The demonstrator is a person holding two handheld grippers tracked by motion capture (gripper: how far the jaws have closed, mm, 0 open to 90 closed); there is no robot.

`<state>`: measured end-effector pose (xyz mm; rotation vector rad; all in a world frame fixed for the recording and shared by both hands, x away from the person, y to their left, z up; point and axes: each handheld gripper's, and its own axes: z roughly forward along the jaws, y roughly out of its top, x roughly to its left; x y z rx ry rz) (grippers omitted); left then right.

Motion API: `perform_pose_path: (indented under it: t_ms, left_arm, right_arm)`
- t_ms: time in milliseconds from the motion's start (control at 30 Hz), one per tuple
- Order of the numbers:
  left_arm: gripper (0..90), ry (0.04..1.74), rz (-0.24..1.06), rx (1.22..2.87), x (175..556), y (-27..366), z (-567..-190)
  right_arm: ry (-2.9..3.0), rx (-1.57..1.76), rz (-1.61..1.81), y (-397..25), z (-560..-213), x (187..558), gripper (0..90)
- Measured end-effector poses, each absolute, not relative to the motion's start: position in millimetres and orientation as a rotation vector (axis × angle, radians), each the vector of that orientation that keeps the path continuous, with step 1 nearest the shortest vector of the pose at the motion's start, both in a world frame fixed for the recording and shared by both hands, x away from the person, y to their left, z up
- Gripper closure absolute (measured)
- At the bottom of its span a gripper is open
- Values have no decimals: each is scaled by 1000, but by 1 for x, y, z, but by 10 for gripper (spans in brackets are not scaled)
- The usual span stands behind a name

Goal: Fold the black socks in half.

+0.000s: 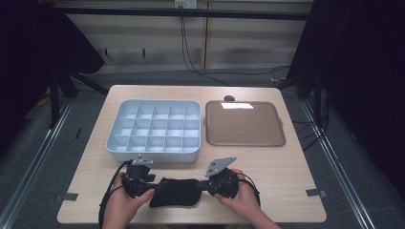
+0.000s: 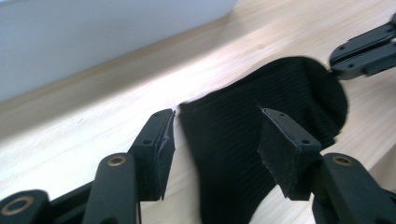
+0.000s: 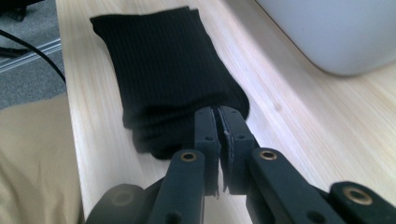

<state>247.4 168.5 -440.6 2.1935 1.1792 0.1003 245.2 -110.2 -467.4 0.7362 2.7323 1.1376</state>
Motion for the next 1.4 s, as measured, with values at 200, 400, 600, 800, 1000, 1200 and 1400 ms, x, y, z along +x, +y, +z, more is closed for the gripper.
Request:
perform_pose_path:
  t_ms: [200, 400, 600, 800, 1000, 1200, 1400]
  left_arm:
    - [438, 1244, 96, 2195, 244, 180, -451]
    - [434, 1263, 73, 2198, 240, 181, -459]
    - [431, 1261, 63, 2208, 238, 180, -462]
    - [427, 1249, 57, 2202, 238, 177, -460]
    - [426, 1235, 59, 2236, 239, 172, -464]
    - [427, 1239, 68, 2277, 241, 169, -471]
    - [441, 1246, 74, 2302, 241, 164, -476]
  right_arm:
    - [2734, 686, 1148, -100, -464, 247, 865]
    - [2735, 637, 1170, -93, -459, 249, 864]
    - [2748, 615, 1171, -84, -462, 250, 863]
    - [2753, 573, 1177, -72, -466, 246, 860]
    - [2779, 535, 1145, -68, -472, 242, 857]
    - [2814, 531, 1075, -65, -480, 240, 856]
    - [2818, 543, 1081, -68, -481, 239, 856]
